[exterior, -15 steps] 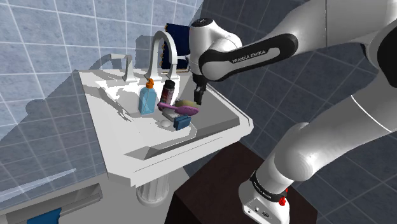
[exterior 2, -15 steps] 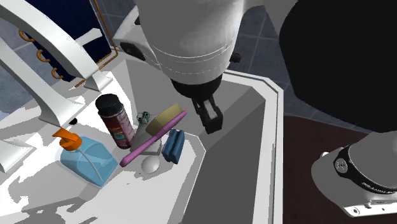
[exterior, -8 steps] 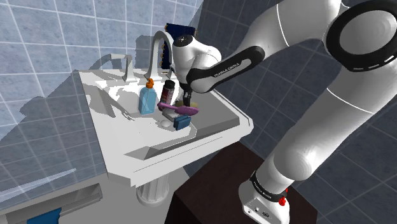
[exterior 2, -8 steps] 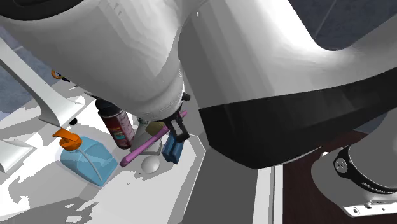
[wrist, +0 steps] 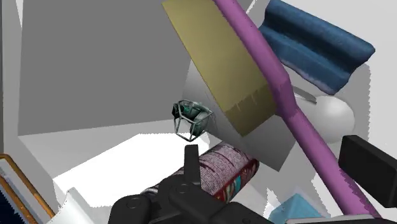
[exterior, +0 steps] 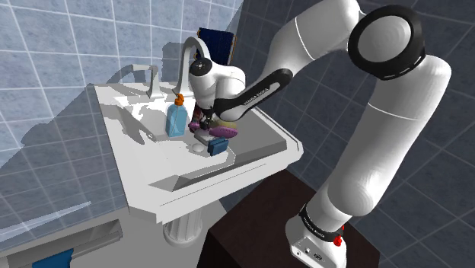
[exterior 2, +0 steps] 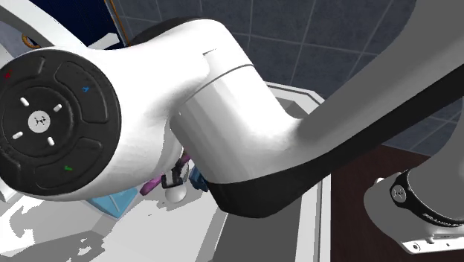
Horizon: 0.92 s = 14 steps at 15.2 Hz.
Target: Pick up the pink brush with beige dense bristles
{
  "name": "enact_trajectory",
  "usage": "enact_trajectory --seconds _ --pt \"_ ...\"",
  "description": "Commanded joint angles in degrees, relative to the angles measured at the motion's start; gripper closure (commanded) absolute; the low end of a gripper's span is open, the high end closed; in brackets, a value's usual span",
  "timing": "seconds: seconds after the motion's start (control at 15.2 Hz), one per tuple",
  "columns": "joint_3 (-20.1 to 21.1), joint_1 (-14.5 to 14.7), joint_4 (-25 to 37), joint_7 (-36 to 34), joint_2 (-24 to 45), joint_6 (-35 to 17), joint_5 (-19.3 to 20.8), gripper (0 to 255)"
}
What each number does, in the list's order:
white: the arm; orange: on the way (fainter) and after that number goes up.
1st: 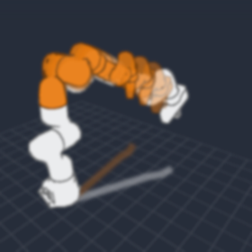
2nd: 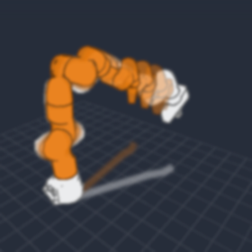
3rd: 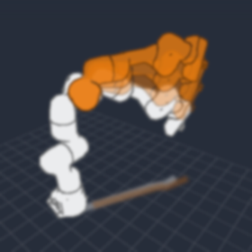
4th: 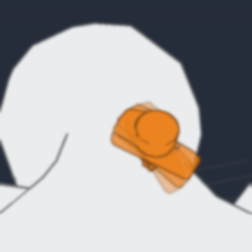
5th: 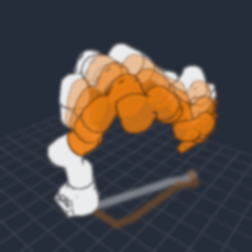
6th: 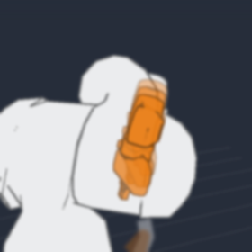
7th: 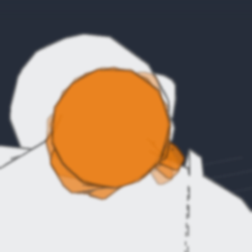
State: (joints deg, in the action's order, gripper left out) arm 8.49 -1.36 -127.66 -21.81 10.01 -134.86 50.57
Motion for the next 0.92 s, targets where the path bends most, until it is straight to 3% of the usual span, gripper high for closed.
enact_trajectory --seconds 0.0,0.4,0.46,0.86 --pt "0.2 -1.9 0.9 23.3 3.5 -0.5 1.6 0" --pt "0.9 -2.7 1.1 20.8 5.7 -1.6 4.0 0" --pt "0.9 -2.7 1.1 20.8 5.7 -1.6 4.0 255" --pt "0.9 -2.7 1.2 20.8 5.8 -1.6 4.0 255"
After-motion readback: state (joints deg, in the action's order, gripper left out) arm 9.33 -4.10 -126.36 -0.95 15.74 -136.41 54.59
